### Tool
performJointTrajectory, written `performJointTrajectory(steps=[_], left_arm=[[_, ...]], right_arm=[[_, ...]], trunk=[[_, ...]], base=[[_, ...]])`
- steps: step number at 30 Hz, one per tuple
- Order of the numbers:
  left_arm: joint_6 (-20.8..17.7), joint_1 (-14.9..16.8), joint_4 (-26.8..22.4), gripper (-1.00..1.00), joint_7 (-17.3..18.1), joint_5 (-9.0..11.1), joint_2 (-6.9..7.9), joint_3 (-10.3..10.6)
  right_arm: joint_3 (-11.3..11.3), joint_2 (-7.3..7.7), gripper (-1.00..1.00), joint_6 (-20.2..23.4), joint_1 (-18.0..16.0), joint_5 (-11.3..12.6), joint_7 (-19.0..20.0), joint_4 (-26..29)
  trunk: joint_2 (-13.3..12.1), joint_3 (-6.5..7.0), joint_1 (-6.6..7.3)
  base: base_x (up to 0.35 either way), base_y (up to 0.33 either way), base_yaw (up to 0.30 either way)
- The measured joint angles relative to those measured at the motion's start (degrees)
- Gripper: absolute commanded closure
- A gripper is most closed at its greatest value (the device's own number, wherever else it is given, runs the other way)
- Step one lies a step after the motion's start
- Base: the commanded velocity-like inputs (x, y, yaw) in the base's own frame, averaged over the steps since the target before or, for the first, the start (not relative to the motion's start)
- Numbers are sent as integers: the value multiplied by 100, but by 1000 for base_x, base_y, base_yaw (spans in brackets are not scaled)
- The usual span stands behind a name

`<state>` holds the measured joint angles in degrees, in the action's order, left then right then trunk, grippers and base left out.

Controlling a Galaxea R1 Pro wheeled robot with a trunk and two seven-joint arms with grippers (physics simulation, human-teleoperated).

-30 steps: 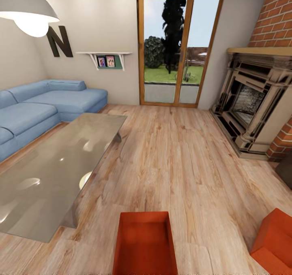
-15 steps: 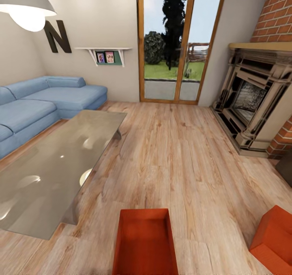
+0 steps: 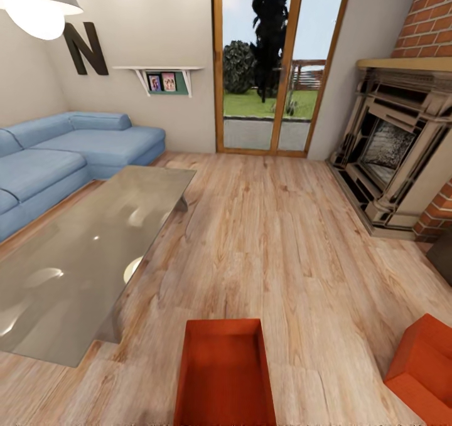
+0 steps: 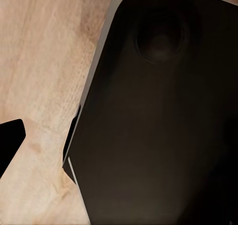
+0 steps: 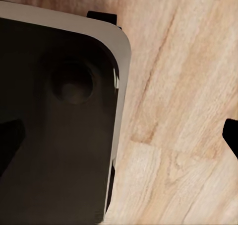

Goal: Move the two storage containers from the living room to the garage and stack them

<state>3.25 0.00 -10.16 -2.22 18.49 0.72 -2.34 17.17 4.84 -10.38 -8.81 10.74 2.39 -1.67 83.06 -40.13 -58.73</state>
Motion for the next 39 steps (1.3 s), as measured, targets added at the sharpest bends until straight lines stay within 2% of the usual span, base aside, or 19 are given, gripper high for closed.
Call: performJointTrajectory(steps=[25, 30, 39], left_arm=[[-2, 0, 3, -100, 0, 23, -34, -6], [-3, 0, 294, -100, 22, -24, -29, 5], [-9, 0, 361, -100, 55, -56, -35, 16]], right_arm=[[2, 6, -100, -9, 0, 0, 0, 0], [0, 0, -100, -17, 0, 3, 0, 0], [-4, 15, -100, -74, -1, 9, -3, 0]], trunk=[[0, -231, 0], [0, -278, 0], [0, -361, 0]], base=[[0, 0, 0], [0, 0, 0], [0, 0, 0]])
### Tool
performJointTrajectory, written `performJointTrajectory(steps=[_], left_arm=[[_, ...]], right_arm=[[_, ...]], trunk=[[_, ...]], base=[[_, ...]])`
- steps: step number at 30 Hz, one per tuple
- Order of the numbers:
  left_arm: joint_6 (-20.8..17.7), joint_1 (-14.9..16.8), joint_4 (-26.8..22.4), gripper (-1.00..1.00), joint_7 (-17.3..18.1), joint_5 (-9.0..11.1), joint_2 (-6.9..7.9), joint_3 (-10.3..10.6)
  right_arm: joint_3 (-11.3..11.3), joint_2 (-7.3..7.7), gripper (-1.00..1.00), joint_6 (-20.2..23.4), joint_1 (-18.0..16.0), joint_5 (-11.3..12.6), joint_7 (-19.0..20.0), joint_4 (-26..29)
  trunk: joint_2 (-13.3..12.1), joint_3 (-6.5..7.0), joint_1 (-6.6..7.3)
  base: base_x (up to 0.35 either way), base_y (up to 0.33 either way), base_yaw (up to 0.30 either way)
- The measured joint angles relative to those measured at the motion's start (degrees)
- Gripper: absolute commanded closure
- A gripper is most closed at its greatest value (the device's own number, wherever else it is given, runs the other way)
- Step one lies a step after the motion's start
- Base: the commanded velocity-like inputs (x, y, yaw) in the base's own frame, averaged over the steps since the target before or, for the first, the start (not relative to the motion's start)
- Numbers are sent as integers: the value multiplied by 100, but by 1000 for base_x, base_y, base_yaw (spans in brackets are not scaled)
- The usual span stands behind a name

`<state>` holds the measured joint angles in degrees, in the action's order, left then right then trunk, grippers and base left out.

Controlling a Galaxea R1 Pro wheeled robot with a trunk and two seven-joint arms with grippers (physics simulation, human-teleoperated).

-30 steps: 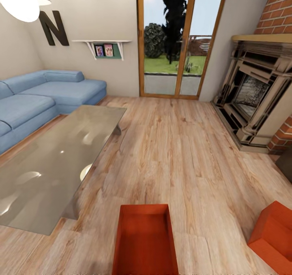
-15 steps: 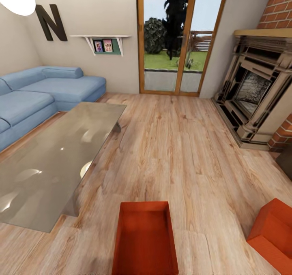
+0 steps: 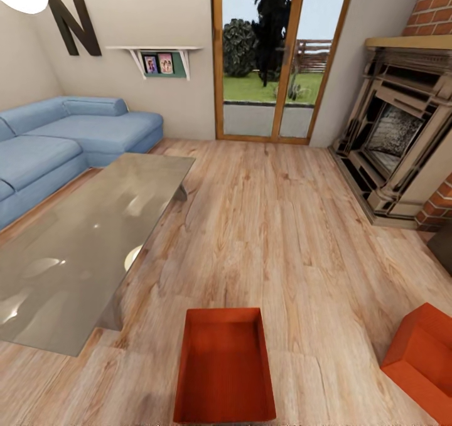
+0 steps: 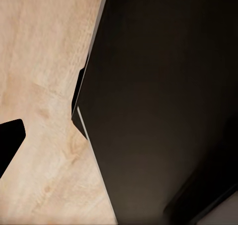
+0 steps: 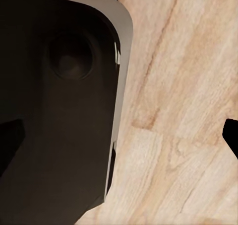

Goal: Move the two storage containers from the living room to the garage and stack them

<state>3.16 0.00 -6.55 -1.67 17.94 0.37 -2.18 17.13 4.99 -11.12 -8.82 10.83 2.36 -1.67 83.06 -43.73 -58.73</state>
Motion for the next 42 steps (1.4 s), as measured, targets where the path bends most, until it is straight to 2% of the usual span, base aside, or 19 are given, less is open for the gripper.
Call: performJointTrajectory(steps=[9, 21, 24, 26, 29, 32, 42], left_arm=[[8, 0, 7, -100, -8, 6, 0, 0], [25, 0, -8, -100, -66, 144, 30, -61], [26, 0, -6, -100, -68, 399, 49, -63], [28, 0, -2, -100, -68, 799, 111, -65], [29, 0, -1, -100, -68, 1136, 204, -65], [29, 0, 0, -100, -66, 1268, 237, -62], [29, 0, 0, -100, -68, 1339, 310, -63]], right_arm=[[-5, 18, -100, -5, 0, 8, -3, 0], [1, 19, -100, 33, 1, 0, 3, -5], [1, 20, -100, 49, 1, 0, 3, -6], [3, 19, -100, 59, 1, 0, 3, -6], [2, 14, -100, 64, 1, 0, 3, -3], [-3, 18, -100, 59, 1, 0, 3, -2], [-4, 25, -100, 20, 1, 0, 2, 0]], trunk=[[0, -83, 0], [0, -194, 0], [0, -222, 0], [0, -240, 0], [0, -268, 0], [0, -296, 0], [0, -388, 0]], base=[[0, 0, 0], [0, 0, 0], [0, 0, 0], [0, 0, 0], [0, 0, 0], [0, 0, 0], [0, 0, 0]])
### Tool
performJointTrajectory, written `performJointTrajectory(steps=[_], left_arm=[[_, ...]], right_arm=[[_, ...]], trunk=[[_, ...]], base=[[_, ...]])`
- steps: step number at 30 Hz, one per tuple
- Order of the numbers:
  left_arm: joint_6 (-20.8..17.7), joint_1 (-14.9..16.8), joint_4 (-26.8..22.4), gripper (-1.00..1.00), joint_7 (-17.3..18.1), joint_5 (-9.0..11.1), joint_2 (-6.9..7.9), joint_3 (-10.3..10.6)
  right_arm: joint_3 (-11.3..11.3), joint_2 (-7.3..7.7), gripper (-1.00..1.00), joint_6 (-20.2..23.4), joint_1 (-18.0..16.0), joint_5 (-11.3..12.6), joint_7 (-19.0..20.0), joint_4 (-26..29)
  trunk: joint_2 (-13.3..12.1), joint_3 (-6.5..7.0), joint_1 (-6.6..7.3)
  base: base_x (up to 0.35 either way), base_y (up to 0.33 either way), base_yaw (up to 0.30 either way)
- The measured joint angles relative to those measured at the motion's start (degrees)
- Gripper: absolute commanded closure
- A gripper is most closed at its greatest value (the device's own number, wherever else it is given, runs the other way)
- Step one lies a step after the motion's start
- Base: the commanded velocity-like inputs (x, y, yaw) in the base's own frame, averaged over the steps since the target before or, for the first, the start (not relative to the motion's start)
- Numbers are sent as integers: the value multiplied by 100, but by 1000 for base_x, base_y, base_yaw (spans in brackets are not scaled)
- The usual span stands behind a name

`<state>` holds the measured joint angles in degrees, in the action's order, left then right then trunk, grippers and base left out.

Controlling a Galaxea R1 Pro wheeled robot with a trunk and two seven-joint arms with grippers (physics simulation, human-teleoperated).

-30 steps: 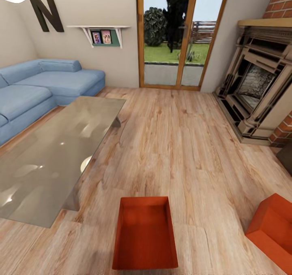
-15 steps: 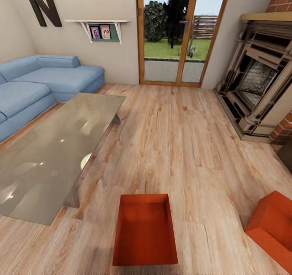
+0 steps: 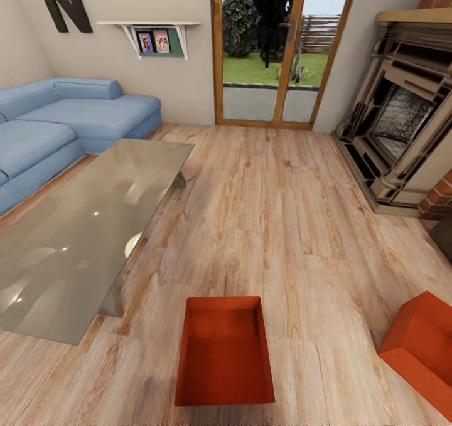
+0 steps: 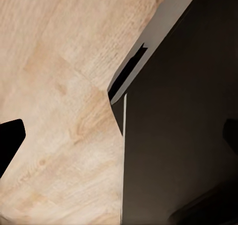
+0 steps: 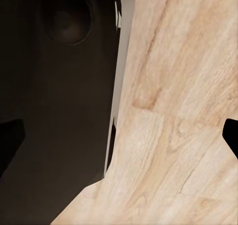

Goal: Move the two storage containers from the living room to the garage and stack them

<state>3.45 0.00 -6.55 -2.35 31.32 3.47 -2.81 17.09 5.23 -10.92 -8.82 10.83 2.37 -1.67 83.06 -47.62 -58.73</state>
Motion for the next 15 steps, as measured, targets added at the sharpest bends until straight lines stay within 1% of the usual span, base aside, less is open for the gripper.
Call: performJointTrajectory(steps=[15], left_arm=[[0, 0, 0, -100, 9, -7, -2, 0]], right_arm=[[-1, 4, -100, -7, 0, 0, 1, -1]], trunk=[[0, -139, 0]], base=[[0, 0, 0]])
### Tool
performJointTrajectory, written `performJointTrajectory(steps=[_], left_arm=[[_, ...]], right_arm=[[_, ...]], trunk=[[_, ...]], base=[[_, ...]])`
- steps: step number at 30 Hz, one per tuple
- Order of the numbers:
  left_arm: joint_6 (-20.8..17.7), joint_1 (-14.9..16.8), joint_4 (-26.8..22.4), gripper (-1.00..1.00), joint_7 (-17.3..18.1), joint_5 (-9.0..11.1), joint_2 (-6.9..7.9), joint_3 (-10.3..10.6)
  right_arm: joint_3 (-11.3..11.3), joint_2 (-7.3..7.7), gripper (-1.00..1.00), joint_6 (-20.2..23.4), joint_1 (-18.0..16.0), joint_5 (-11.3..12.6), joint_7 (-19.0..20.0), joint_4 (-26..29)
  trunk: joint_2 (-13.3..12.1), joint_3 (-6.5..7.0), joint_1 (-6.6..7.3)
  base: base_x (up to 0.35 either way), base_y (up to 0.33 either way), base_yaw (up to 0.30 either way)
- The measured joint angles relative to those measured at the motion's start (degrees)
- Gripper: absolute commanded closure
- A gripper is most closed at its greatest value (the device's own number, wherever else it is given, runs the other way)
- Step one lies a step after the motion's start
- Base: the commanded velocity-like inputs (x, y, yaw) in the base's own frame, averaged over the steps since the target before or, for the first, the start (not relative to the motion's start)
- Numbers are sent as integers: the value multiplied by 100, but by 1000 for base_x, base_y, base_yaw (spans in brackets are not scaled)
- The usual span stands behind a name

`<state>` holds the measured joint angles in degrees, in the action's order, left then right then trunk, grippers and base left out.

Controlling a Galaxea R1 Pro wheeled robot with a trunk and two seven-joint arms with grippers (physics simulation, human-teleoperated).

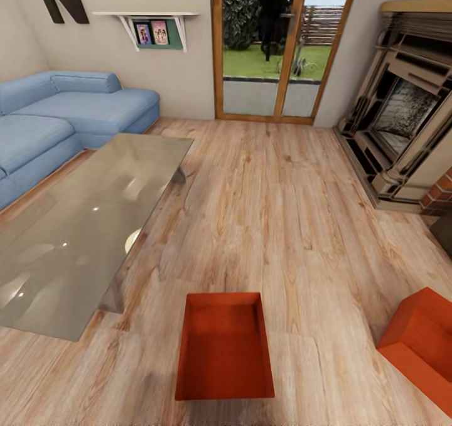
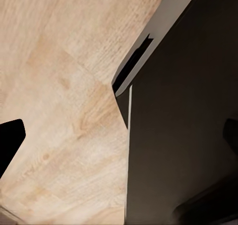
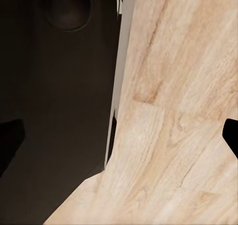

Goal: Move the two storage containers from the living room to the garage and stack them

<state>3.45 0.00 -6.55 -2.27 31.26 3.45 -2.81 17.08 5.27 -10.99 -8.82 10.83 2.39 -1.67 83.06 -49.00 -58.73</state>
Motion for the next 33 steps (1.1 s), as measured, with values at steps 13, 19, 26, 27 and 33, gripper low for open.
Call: performJointTrajectory(steps=[13, 19, 26, 27, 33], left_arm=[[0, 0, 0, -100, 0, 0, -6, 0], [0, 0, 0, -100, 0, 0, -6, 0], [0, 0, 0, -100, 0, 0, -9, 0], [0, 0, 0, -100, 0, 0, -9, 0], [0, 0, 0, -100, 0, 0, -9, 0]], right_arm=[[0, -4, -100, 15, 0, 0, 0, 0], [0, 0, -100, 17, 0, 0, 0, 1], [0, -4, -100, 18, 0, 0, 0, 0], [0, -4, -100, 18, 0, 0, 0, 0], [0, 0, -100, 22, 0, 0, 2, 1]], trunk=[[0, -120, 0], [0, -176, 0], [0, -240, 0], [0, -250, 0], [0, -291, 0]], base=[[0, 0, 0], [0, 0, 0], [0, 0, 0], [0, 0, 0], [0, 0, 0]])
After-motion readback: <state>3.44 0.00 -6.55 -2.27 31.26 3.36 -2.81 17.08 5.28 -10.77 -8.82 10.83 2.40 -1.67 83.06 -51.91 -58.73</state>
